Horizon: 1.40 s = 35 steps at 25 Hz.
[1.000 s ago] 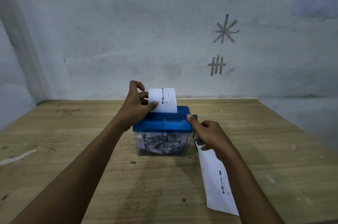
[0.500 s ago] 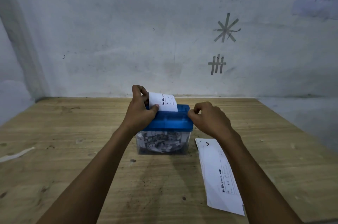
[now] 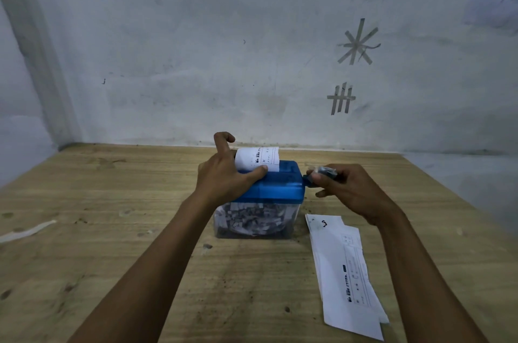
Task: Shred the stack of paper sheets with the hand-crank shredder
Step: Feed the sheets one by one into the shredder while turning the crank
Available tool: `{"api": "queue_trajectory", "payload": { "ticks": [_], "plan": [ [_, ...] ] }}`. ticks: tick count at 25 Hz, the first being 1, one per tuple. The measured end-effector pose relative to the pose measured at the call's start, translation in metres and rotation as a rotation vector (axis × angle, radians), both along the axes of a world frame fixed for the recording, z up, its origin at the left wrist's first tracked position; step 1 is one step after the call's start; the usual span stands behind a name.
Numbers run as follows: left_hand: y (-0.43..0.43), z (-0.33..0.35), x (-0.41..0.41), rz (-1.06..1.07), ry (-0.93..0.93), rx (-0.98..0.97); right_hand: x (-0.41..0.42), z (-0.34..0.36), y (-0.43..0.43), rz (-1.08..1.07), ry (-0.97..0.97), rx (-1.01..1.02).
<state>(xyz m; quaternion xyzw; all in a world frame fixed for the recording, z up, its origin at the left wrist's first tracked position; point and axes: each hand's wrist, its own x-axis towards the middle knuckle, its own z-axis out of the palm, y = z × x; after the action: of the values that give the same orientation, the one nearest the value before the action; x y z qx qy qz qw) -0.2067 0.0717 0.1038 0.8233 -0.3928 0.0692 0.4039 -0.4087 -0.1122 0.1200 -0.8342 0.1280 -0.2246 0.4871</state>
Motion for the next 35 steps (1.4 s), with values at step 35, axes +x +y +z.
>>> {"api": "queue_trajectory", "payload": {
  "ticks": [35],
  "plan": [
    [0.000,0.008,-0.008,-0.040,-0.229,0.271,-0.002,-0.054,0.056,-0.362,-0.351,-0.558]
  ]
}}
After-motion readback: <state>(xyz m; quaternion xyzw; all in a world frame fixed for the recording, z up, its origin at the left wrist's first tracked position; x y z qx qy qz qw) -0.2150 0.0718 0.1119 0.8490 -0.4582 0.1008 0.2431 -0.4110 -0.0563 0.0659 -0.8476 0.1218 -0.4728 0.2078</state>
